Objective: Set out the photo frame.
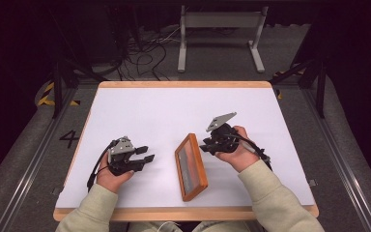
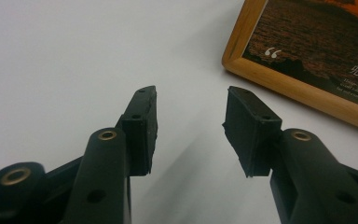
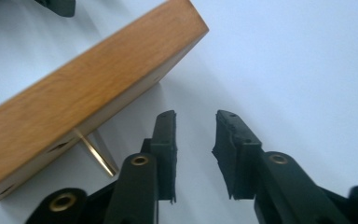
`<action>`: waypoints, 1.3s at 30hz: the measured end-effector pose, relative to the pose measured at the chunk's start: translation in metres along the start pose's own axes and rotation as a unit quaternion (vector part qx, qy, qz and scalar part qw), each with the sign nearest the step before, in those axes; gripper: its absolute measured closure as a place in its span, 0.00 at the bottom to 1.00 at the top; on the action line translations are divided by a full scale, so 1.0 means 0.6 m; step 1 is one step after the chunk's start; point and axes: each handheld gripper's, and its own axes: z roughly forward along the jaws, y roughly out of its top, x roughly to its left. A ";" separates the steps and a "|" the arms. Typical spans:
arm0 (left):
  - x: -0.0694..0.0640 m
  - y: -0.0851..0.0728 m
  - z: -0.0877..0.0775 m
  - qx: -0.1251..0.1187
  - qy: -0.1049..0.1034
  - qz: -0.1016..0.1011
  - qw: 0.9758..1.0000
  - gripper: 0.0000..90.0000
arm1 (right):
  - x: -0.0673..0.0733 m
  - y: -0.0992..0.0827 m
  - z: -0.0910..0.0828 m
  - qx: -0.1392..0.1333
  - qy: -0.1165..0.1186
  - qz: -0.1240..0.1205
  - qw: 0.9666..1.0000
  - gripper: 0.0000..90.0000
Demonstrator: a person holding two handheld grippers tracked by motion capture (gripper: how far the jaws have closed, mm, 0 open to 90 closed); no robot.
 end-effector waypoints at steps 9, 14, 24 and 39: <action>0.000 0.000 -0.001 -0.001 0.008 -0.003 1.000 0.57 | 0.016 0.016 -0.046 0.015 0.010 0.042 0.999 0.60; -0.001 0.000 0.000 -0.002 0.004 -0.002 1.000 0.58 | 0.026 0.026 -0.067 0.012 0.012 0.049 0.999 0.50; -0.003 0.001 0.000 -0.003 0.007 0.002 1.000 0.58 | 0.063 0.046 -0.075 0.008 0.031 0.077 0.997 0.41; -0.003 0.001 0.000 -0.005 0.010 0.005 1.000 0.52 | 0.076 0.046 0.000 0.060 0.068 0.117 0.989 0.33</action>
